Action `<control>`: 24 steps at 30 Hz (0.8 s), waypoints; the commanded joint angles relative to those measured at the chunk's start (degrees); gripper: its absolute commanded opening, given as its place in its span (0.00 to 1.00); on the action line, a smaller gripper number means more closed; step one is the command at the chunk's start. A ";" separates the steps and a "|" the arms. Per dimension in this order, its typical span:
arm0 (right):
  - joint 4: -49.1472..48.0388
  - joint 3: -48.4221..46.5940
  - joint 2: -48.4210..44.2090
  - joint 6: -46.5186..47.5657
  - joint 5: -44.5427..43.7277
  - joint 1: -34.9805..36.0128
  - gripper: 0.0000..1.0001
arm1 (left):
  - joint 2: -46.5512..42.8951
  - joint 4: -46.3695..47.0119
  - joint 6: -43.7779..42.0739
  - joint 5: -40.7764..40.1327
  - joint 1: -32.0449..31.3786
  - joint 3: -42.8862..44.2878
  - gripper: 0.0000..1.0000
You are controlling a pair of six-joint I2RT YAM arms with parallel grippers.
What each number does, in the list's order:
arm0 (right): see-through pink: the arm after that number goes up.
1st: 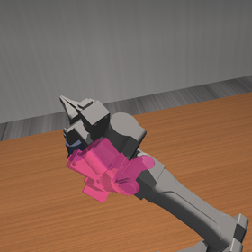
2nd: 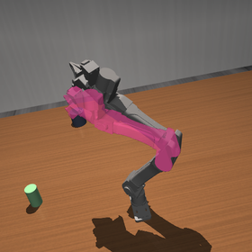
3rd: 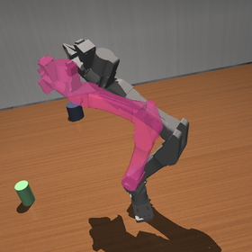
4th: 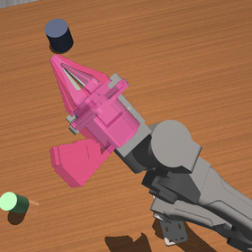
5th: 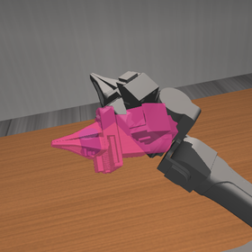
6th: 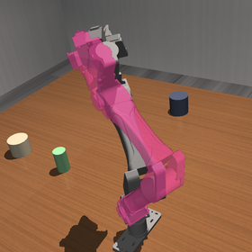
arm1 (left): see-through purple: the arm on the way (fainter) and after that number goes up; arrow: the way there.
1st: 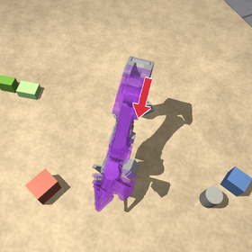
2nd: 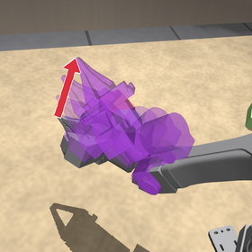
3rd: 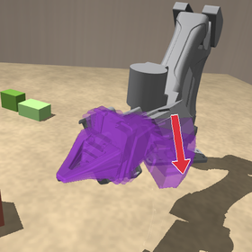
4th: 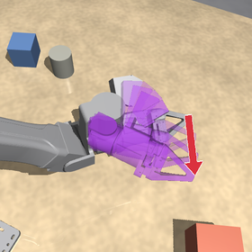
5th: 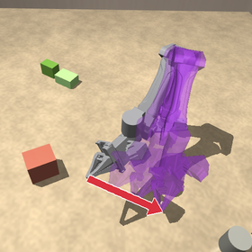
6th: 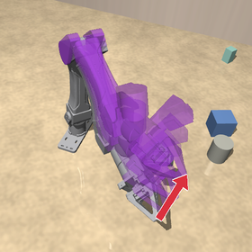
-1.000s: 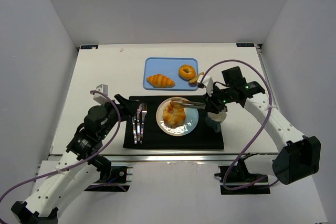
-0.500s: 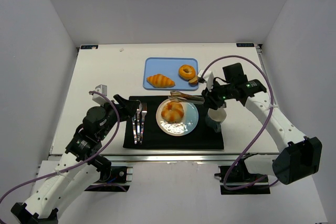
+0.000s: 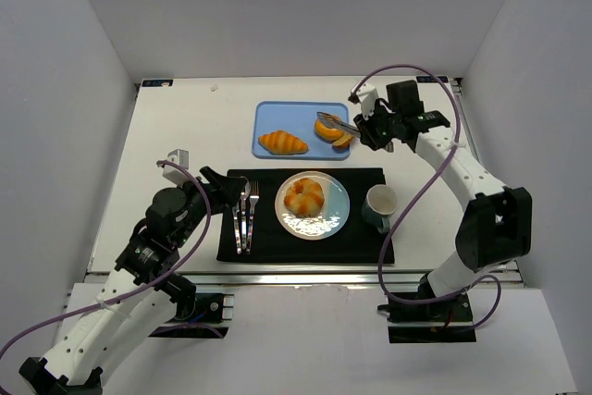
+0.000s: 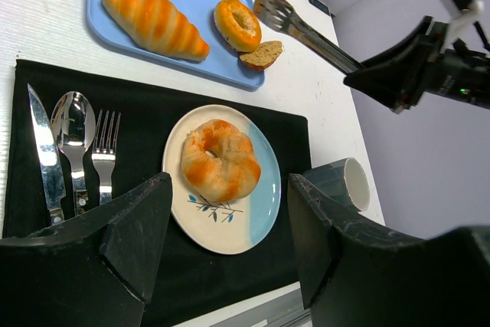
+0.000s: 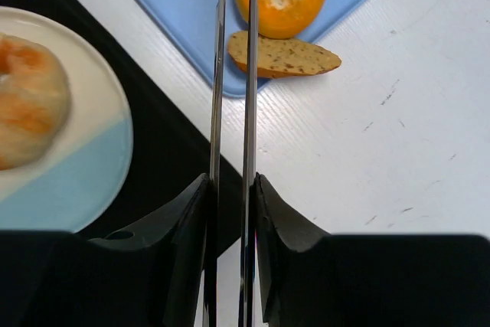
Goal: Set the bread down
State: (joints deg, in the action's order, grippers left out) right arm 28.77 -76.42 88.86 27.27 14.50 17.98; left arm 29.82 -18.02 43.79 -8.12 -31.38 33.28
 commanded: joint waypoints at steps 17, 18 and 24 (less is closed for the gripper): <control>-2.41 -4.17 7.99 7.27 -6.15 0.92 0.48 | 0.41 0.88 -0.20 -0.14 0.00 0.65 0.71; -2.15 -4.17 8.43 7.62 -6.24 1.18 0.47 | 0.76 0.88 -0.20 -0.05 0.00 0.74 0.71; -2.14 -4.26 10.80 8.42 -9.13 2.24 0.44 | 0.76 1.58 -0.11 0.12 0.00 0.21 0.71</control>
State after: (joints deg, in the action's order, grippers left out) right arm 28.10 -78.24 98.94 34.83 7.27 19.57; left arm 30.70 -17.80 43.97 -8.12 -31.38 33.26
